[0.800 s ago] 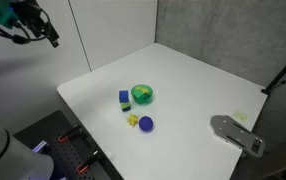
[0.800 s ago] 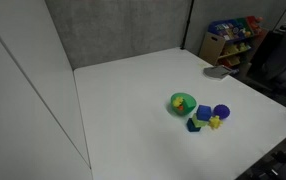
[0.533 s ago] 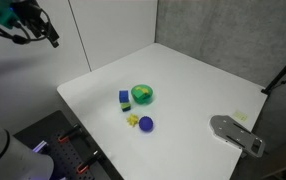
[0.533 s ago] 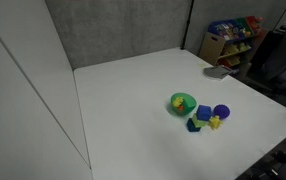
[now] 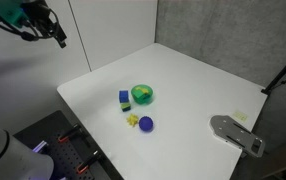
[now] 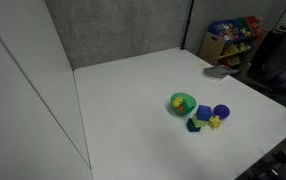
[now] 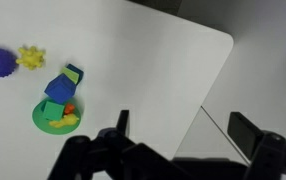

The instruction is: Pick up the yellow toy from the table and put it in the green bowl

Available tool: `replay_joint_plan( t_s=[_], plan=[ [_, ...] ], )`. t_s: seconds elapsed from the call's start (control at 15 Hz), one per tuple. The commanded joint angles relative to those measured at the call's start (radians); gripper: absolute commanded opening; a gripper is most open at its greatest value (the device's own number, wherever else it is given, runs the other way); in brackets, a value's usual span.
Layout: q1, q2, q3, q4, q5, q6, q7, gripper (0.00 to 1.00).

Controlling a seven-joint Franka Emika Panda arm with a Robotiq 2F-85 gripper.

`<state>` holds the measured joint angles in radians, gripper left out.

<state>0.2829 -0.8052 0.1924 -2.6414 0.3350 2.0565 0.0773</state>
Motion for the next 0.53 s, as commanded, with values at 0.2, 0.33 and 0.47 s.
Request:
replay_joint_plan(
  t_s=[0.2, 0.33, 0.47],
  plan=[
    [-0.104, 0.252, 0.001, 0.155, -0.108, 0.046, 0.014, 1.0],
    [-0.136, 0.327, -0.004, 0.192, -0.152, 0.068, 0.022, 1.0],
    [-0.162, 0.386, -0.017, 0.223, -0.196, 0.077, 0.015, 1.0]
  ],
)
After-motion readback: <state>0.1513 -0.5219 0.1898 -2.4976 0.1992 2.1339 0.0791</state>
